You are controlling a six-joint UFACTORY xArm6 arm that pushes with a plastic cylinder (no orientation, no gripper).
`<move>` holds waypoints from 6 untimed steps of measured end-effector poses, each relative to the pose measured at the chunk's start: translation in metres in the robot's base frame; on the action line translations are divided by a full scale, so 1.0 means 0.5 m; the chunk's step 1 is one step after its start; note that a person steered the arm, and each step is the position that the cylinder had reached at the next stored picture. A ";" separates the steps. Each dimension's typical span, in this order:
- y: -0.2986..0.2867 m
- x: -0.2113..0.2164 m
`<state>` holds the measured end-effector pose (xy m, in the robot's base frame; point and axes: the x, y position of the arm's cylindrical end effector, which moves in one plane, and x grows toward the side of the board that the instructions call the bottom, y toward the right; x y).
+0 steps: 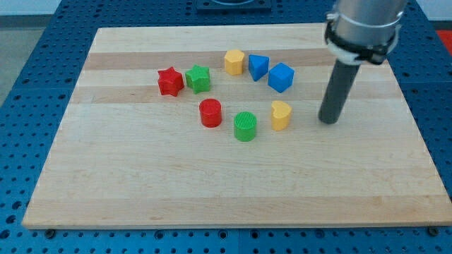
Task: Move green circle to red circle
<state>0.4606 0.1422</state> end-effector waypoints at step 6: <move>-0.305 0.003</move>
